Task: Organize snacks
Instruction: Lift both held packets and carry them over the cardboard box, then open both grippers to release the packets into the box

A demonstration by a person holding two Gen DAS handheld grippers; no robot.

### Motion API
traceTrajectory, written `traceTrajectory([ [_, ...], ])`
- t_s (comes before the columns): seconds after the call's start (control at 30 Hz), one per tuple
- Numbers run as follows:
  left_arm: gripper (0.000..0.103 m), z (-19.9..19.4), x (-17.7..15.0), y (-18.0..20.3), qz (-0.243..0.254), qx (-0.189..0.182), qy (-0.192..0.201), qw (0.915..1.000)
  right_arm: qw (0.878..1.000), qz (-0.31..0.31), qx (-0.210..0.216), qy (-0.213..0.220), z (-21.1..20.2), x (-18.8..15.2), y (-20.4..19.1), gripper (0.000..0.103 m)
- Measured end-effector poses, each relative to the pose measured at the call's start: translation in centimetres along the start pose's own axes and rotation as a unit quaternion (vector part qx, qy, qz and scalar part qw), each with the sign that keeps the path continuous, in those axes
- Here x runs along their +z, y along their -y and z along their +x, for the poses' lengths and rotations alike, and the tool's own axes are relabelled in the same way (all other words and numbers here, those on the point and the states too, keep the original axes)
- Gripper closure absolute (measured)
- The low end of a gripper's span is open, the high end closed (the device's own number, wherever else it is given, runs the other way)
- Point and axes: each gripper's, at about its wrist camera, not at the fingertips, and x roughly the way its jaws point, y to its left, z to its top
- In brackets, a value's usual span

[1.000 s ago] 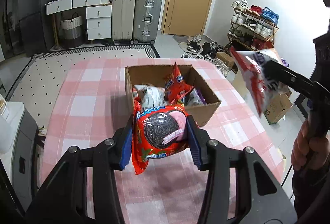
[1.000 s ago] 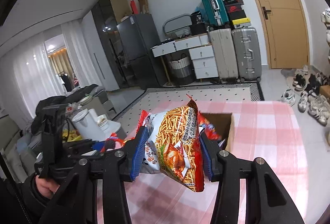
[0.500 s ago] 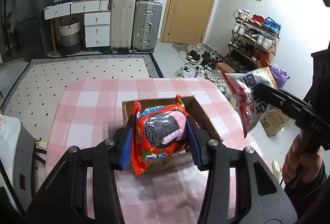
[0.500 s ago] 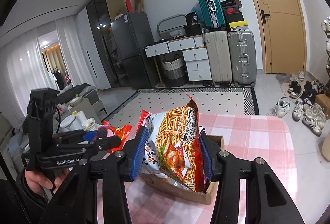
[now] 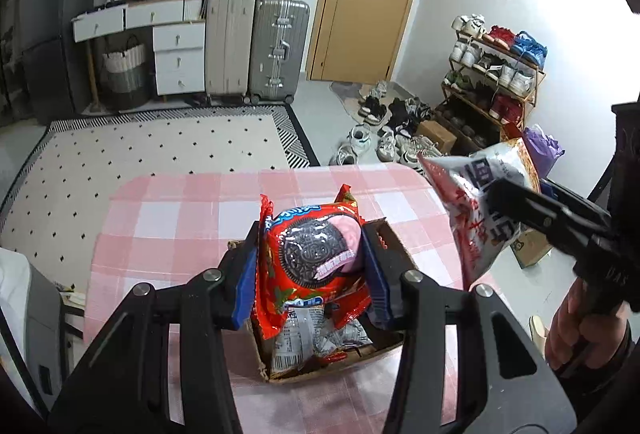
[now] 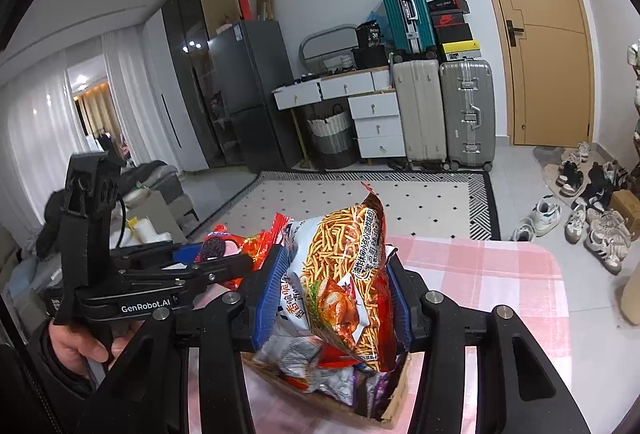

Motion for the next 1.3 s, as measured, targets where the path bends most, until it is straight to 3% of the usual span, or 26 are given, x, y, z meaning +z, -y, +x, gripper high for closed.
traceTrajectory([
  [0.7,0.059,11.6,-0.8,-2.0,-0.010,-0.006,-0.045,0.9989,0.998,0.012,-0.007,-0.060,6.9,-5.1,2.8,0.055],
  [0.83,0.054,13.6,-0.9,-2.8,-0.023,0.008,-0.053,0.9983,0.997,0.009,-0.010,-0.071,8.3,-6.3,2.6,0.053],
  [0.97,0.046,13.5,-1.5,-3.3,-0.025,0.003,-0.054,0.9982,0.997,-0.002,-0.020,-0.081,9.3,-6.9,2.2,0.046],
  [1.03,0.045,12.9,-1.8,-3.4,-0.022,0.006,-0.051,0.9984,0.997,-0.003,-0.026,-0.067,8.7,-6.9,2.1,0.038],
  [1.2,0.042,11.1,-2.5,-3.4,-0.023,0.006,-0.044,0.9987,0.999,0.004,-0.028,-0.032,6.0,-6.0,2.4,0.037],
  [1.3,0.040,9.7,-3.0,-3.2,-0.023,0.008,-0.037,0.9990,0.999,0.002,-0.030,-0.019,4.4,-5.6,2.4,0.030],
])
